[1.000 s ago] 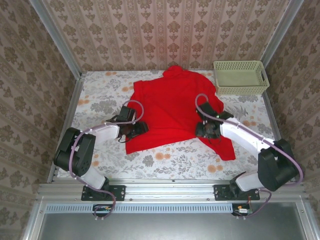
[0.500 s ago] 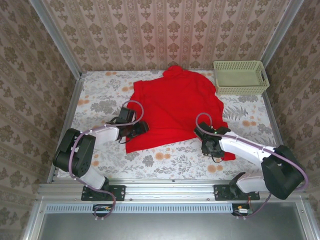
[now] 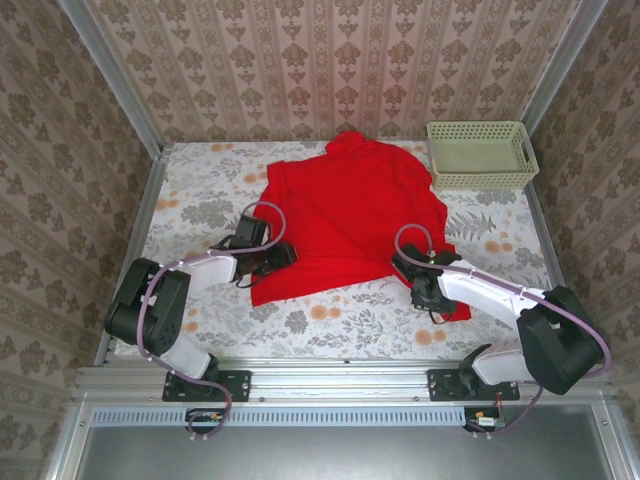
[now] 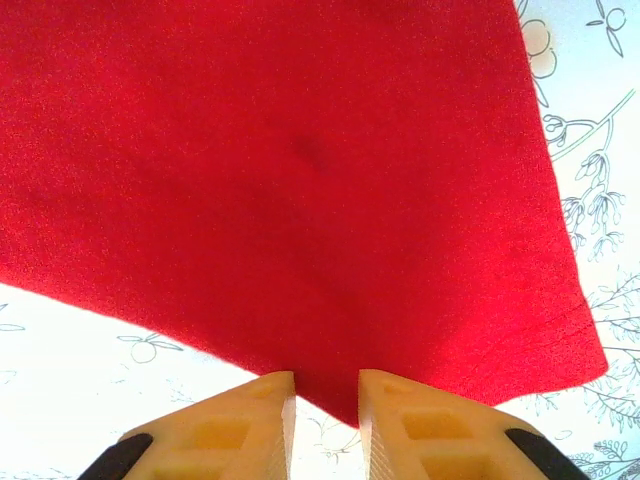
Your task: Fold the inside-out t-shirt
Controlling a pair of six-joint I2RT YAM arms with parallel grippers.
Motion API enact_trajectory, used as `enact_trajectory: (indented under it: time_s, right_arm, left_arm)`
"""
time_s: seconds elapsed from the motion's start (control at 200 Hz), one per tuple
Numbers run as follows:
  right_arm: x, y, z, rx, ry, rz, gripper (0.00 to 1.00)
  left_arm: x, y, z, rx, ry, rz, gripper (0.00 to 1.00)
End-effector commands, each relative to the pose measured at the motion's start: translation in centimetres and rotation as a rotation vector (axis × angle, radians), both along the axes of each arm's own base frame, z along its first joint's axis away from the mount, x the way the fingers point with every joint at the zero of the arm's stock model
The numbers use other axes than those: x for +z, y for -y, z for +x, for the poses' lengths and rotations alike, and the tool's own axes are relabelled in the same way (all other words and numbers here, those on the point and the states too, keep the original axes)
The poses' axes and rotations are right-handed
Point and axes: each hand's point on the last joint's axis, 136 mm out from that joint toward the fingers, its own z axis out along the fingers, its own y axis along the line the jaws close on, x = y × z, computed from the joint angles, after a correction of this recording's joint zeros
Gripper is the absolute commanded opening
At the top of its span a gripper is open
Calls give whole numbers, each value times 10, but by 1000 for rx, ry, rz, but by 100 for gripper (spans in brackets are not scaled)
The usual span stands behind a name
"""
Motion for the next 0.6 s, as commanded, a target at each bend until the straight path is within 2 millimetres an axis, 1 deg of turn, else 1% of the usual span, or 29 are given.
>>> enact_trajectory:
  time_s: [0.0, 0.07, 0.13, 0.2, 0.24, 0.265, 0.395, 0.595]
  right_arm:
    - [5, 0, -11, 2, -4, -45, 25]
    - [5, -8, -15, 14, -6, -31, 26]
    - [-2, -16, -18, 19, -25, -3, 27]
    - [-11, -19, -20, 14, -43, 8, 29]
    - [-12, -19, -19, 11, -37, 5, 31]
    - [-17, -15, -20, 8, -58, -23, 32]
    - [-19, -11, -16, -7, -56, -43, 38]
    - [-14, 3, -8, -18, -41, -97, 40]
  left_arm:
    - [-12, -11, -11, 21, -55, 29, 58]
    - [-12, -11, -11, 23, -55, 30, 58]
    - [-13, -11, -12, 22, -56, 28, 58]
    - [-13, -12, -12, 22, -57, 30, 58]
    - [-13, -12, -13, 23, -57, 29, 58]
    - [-13, -12, -13, 21, -56, 30, 58]
    - [-13, -14, -14, 21, -60, 31, 58]
    - [-14, -16, -14, 27, -61, 31, 58]
